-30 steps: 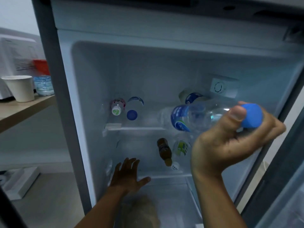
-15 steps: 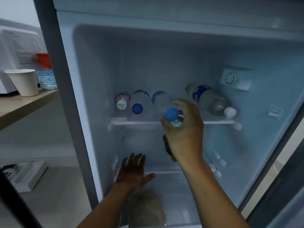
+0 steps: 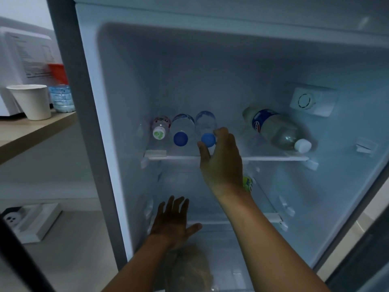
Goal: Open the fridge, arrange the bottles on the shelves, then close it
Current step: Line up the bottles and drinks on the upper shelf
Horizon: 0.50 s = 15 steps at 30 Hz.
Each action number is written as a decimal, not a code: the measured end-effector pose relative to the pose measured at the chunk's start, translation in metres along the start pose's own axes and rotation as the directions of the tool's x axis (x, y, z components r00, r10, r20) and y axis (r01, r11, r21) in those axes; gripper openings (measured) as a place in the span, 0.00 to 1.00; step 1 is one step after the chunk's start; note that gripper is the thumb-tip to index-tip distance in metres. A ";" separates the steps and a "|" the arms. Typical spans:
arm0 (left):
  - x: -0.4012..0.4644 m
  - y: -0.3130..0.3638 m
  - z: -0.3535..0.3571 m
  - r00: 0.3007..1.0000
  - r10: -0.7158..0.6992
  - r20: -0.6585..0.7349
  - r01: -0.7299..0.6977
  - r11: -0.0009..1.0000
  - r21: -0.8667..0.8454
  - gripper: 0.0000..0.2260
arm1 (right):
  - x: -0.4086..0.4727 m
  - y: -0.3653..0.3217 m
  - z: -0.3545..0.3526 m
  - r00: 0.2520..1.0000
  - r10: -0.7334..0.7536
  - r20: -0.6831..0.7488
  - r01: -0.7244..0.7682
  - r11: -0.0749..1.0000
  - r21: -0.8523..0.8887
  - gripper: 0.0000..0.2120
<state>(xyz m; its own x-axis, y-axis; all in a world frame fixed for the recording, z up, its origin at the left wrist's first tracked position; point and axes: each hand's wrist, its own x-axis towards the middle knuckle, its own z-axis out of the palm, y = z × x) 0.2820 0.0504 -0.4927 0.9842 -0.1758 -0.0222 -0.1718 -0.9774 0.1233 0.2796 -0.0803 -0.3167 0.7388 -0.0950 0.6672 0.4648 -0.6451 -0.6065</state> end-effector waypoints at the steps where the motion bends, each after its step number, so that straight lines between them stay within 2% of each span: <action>1: 0.000 0.000 0.000 1.000 0.001 0.000 -0.001 1.000 0.004 0.55 | -0.006 0.004 0.000 1.000 -0.015 -0.024 0.017 0.997 0.079 0.15; 3: 0.001 -0.001 0.001 1.000 -0.002 -0.003 0.002 1.000 0.012 0.56 | -0.024 0.014 -0.001 0.984 -0.084 -0.155 0.106 0.984 0.144 0.13; 5: 0.002 -0.001 0.002 1.000 -0.008 -0.011 0.008 1.000 0.014 0.57 | -0.045 0.026 -0.002 0.952 -0.123 -0.281 0.159 0.982 0.107 0.12; 8: 0.000 -0.001 0.001 1.000 -0.002 -0.005 0.002 1.000 0.007 0.57 | -0.063 0.055 0.001 0.943 0.000 -0.334 0.024 0.997 0.068 0.15; 10: -0.001 -0.001 0.001 1.000 0.003 -0.009 -0.003 1.000 -0.003 0.58 | -0.066 0.082 0.004 0.955 0.120 -0.271 -0.138 0.989 -0.047 0.18; 13: -0.002 -0.001 -0.001 1.000 0.004 -0.015 -0.004 1.000 -0.011 0.58 | -0.068 0.115 0.003 0.922 0.381 -0.070 -0.385 0.881 -0.273 0.31; 15: -0.002 0.000 -0.001 1.000 0.000 -0.017 0.000 1.000 -0.012 0.57 | -0.073 0.129 0.002 0.872 0.484 0.077 -0.421 0.820 -0.388 0.36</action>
<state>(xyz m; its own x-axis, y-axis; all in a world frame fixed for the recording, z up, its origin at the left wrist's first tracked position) 0.2803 0.0512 -0.4912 0.9848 -0.1736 -0.0053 -0.1714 -0.9759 0.1351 0.2863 -0.1555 -0.4448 0.9067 -0.3363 0.2545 -0.1192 -0.7832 -0.6103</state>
